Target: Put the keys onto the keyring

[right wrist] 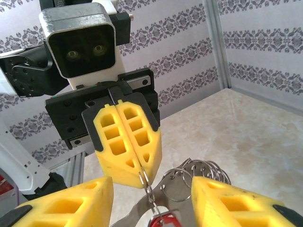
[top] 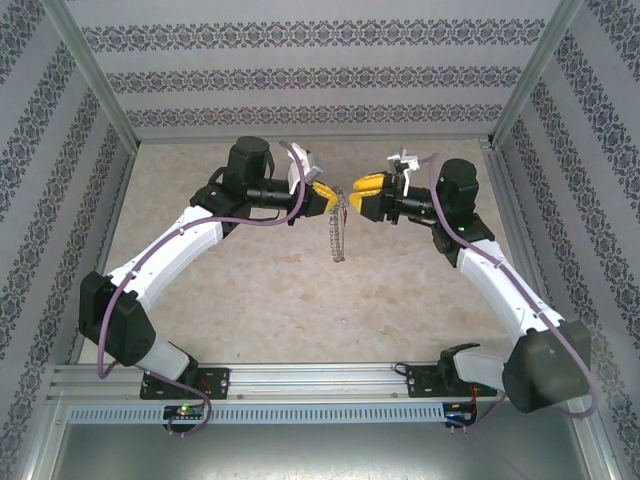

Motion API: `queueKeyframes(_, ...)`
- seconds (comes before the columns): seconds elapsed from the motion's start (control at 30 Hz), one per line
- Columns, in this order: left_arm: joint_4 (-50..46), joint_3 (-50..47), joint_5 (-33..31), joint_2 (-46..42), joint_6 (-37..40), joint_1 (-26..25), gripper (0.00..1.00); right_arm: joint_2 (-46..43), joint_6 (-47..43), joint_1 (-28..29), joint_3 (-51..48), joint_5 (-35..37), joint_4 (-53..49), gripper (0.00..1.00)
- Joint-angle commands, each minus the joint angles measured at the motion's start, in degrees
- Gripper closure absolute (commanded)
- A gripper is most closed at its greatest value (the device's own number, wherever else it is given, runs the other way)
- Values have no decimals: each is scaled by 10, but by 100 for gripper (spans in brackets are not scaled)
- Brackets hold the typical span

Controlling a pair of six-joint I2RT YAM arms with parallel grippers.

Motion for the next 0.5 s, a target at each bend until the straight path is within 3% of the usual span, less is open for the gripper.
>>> queueKeyframes(0.0,-6,31,38,-2,9,-4,100,17,-6,-6,25,-58,9,53)
queueKeyframes(0.47,-44,61,57,19,20,-4,100,36,-7,3,31,-78,10,58)
